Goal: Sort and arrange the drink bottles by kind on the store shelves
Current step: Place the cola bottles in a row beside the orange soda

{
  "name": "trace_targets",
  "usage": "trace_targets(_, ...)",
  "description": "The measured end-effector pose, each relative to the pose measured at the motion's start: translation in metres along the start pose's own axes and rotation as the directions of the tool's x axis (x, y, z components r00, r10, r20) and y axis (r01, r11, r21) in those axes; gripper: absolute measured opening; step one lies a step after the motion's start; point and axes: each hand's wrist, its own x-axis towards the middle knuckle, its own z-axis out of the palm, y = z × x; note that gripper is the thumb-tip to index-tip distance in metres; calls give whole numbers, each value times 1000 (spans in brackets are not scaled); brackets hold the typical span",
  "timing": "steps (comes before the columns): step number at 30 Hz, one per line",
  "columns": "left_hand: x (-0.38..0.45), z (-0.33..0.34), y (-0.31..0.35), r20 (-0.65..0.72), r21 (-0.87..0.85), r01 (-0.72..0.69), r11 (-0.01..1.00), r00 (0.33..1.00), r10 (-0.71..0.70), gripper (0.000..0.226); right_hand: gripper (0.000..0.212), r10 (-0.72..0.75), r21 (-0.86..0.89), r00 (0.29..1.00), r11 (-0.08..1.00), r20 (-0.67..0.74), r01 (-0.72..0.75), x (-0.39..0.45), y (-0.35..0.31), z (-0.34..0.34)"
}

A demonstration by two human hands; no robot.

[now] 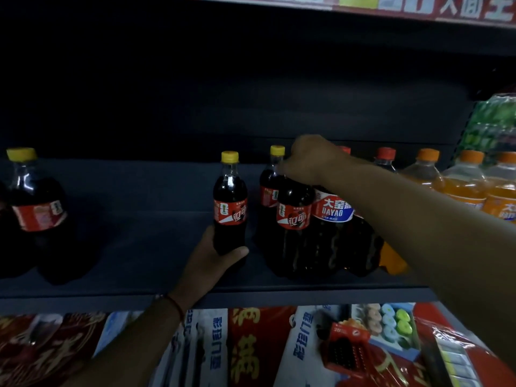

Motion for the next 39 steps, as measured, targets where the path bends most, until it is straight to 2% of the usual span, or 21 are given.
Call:
trace_targets(3, -2, 0, -5, -53, 3, -23, 1000, 998, 23, 56, 52, -117, -66, 988, 992, -100, 111, 12, -16, 4)
trace_targets(6, -6, -10, -11, -52, -2, -22, 1000, 998, 22, 57, 54, -136, -238, 990, 961, 39, 141, 27, -29, 7)
trace_targets(9, -10, -20, -17, -83, -21, -5, 1000, 997, 4, 55, 35, -137, -355, 972, 913, 190, 198, 42, -32, 2)
trace_targets(12, -10, -25, -20, -106, -54, 2, 999, 994, -8, 52, 24, -223, -301, 958, 915, 180, 269, 49, -32, -3)
trace_targets(16, -9, -23, -24, -141, -71, -13, 997, 990, 3, 47, 30, -284, -217, 939, 921, 192, 323, 45, -38, 3)
trace_targets(20, -9, -22, -26, -154, -60, -39, 997, 988, 30, 46, 41, -321, -208, 916, 905, 240, 372, 38, -44, 6)
trace_targets(28, -13, -21, -18, -106, -102, -38, 994, 994, 27, 54, 44, -348, -179, 924, 910, 160, 374, 27, -33, 6)
trace_targets(30, -13, -21, -17, -94, -106, -37, 994, 995, 27, 63, 43, -355, -168, 920, 909, 167, 381, 24, -29, 6)
trace_targets(35, -13, -20, -13, -32, -96, -75, 993, 997, 72, 54, 25, -404, -92, 885, 897, 234, 433, 16, -26, -4)
trace_targets(39, -15, -15, -10, -26, -87, -75, 993, 997, 73, 53, 25, -408, -79, 882, 897, 236, 436, 14, -23, -3)
